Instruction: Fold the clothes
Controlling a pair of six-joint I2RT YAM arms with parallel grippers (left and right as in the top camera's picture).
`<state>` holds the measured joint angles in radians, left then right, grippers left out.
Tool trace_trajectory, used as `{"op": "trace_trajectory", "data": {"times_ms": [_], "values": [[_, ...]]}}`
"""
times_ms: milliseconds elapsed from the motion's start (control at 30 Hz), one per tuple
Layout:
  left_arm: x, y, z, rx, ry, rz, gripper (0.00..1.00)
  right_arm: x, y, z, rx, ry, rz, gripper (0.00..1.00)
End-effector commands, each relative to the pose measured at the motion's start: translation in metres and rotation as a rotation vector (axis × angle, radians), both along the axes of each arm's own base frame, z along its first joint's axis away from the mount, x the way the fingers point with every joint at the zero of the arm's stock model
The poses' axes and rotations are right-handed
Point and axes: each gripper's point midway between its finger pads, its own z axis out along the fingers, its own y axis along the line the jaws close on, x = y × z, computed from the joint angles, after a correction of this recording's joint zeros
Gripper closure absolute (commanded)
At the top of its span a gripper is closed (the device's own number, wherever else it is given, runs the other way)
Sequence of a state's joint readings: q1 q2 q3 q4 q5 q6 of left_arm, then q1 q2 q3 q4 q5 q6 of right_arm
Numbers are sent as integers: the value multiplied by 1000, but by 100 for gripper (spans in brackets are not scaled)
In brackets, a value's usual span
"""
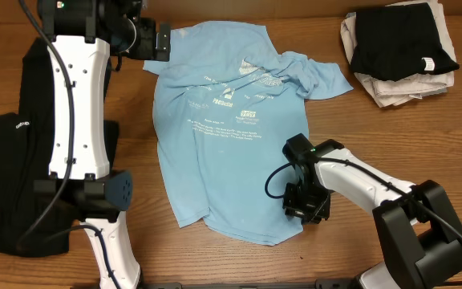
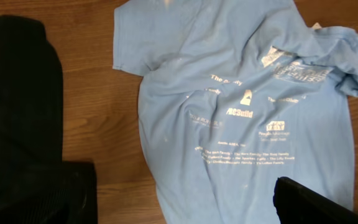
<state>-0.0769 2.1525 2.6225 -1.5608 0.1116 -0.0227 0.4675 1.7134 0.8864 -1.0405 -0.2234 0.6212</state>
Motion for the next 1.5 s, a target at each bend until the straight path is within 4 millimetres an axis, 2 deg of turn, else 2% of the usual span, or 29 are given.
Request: {"op": "trace_trajectory", "data": {"times_ms": [0, 33, 67, 200, 233, 400, 567, 667, 867, 933, 967, 1000, 1033, 1100, 1167, 1200, 1267, 1333, 1467], "values": [[10, 5, -14, 19, 14, 12, 0, -1, 4, -1, 9, -3, -18, 83], [13, 5, -16, 19, 13, 12, 0, 1, 6, -2, 13, -13, -25, 94], [14, 4, -17, 18, 12, 12, 0, 4, 7, -3, 18, -22, -27, 96], [20, 4, -18, 21, -3, 5, 0, 18, -6, -4, -23, -72, -48, 96], [22, 4, -17, 34, -18, -21, 0, 26, -18, -3, -47, -87, -76, 96], [28, 3, -14, 44, -46, -44, 0, 60, -52, 9, -18, -153, -171, 96], [30, 2, -13, 39, -58, -46, 0, 94, -109, 22, -7, -219, -316, 96], [30, 0, -13, 40, -57, -51, 0, 101, -147, 26, -14, -246, -420, 96], [32, -2, -12, 46, -67, -68, 0, 89, -232, 28, -51, -275, -675, 96], [32, -2, -12, 50, -72, -76, 0, 83, -252, 29, -39, -289, -765, 96], [34, -3, -13, 54, -73, -84, 0, 83, -260, 33, 33, -316, -833, 96], [35, -4, -15, 55, -73, -87, 0, 86, -263, 37, 81, -342, -855, 96], [39, -8, -23, 62, -63, -107, 0, 95, -266, 48, 184, -405, -881, 93], [44, -12, -37, 74, -44, -136, 0, 109, -266, 64, 275, -479, -865, 85], [51, -17, -58, 85, -14, -165, 0, 121, -266, 78, 318, -529, -837, 69], [55, -18, -69, 91, 1, -174, 0, 125, -265, 82, 323, -537, -827, 65], [65, -19, -93, 109, 26, -190, 0, 135, -261, 93, 324, -555, -783, 46], [75, -15, -118, 135, 51, -179, 0, 143, -252, 100, 326, -565, -721, 36], [92, -8, -166, 157, 93, -166, 0, 153, -231, 101, 290, -554, -604, 34]]}}
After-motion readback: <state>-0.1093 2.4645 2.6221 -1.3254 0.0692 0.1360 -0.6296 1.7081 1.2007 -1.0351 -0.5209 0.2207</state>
